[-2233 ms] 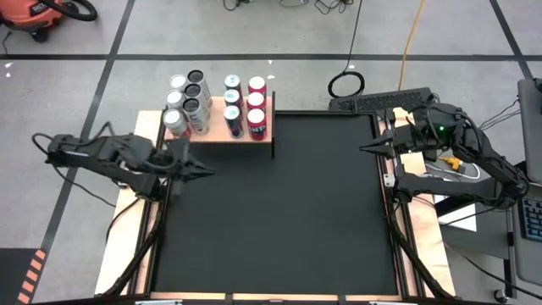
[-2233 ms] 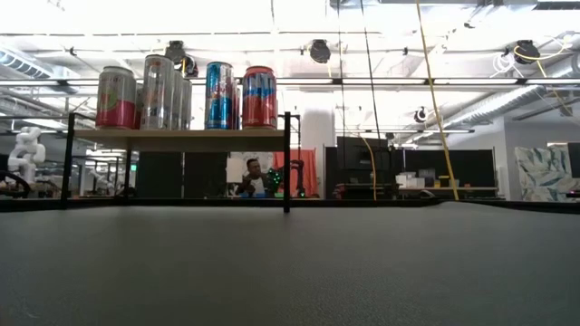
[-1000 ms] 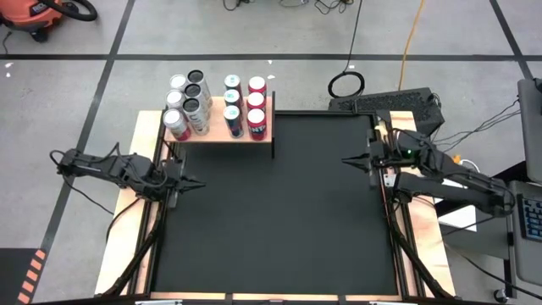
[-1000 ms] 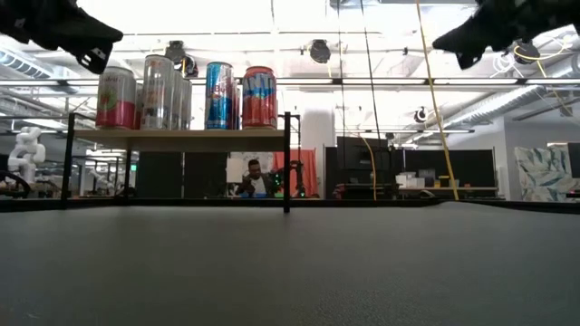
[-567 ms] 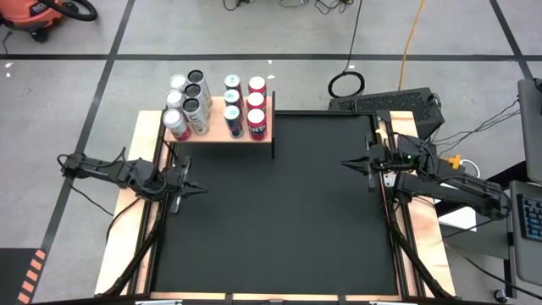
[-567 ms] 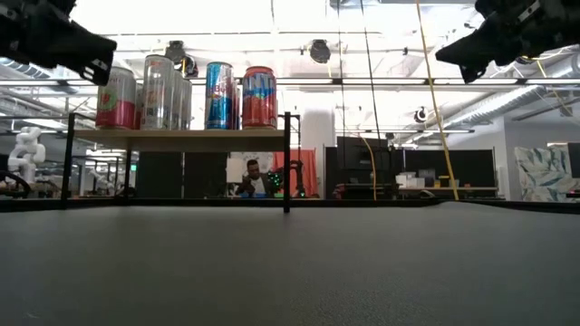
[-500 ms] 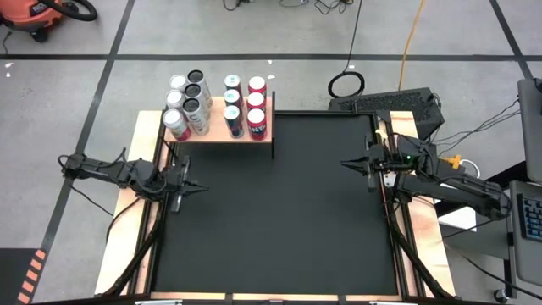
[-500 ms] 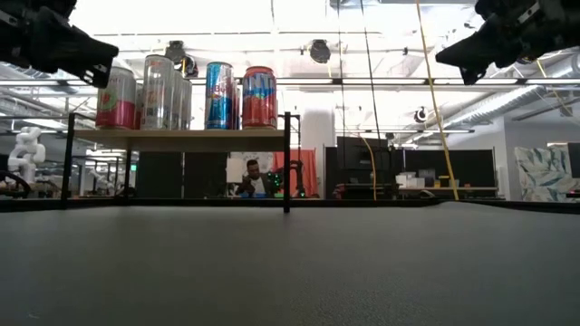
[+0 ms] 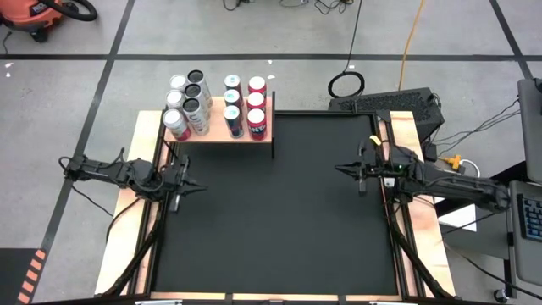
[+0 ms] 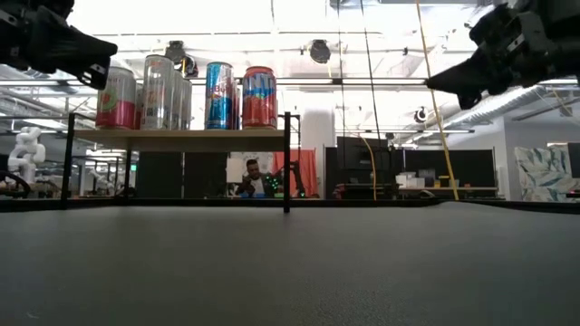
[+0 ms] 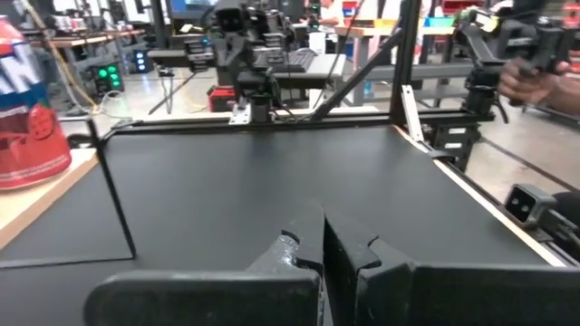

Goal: Place canned beverage on shelf
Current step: Return to Home Position

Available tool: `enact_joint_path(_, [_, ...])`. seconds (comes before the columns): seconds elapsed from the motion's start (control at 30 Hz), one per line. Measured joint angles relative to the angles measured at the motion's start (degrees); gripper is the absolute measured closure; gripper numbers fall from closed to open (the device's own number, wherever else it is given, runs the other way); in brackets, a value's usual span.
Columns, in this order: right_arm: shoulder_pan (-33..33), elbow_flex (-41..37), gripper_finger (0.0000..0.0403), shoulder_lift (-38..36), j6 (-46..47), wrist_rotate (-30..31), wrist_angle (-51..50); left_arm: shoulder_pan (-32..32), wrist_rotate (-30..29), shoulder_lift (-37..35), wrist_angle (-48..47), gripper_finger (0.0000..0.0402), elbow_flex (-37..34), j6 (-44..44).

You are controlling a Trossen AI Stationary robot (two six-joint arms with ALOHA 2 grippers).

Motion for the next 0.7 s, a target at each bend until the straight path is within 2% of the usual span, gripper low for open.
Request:
enact_joint_path(0.13, [3.97, -2.4, 0.0403, -0.01, -0.52, 3.75, 3.92, 0.0, -1.42, 0.0, 0.1, 0.0402, 0.01, -0.44])
enact_joint_path(0.27, [7.65, -2.68, 0.0403, -0.02, -2.11, 9.74, 4.68, 0.0, -2.74, 0.0, 0.53, 0.0402, 0.01, -0.4])
enact_joint_path(0.37, [9.59, -2.68, 0.0403, 0.03, -3.41, 11.74, 4.64, 0.0, -3.53, 0.0, 0.03, 0.0402, 0.01, 0.08])
enact_joint_path(0.7, [12.87, -3.26, 0.0403, 0.03, -5.09, 8.79, 4.81, 0.0, -5.94, -0.11, 0.54, 0.0402, 0.01, 2.62])
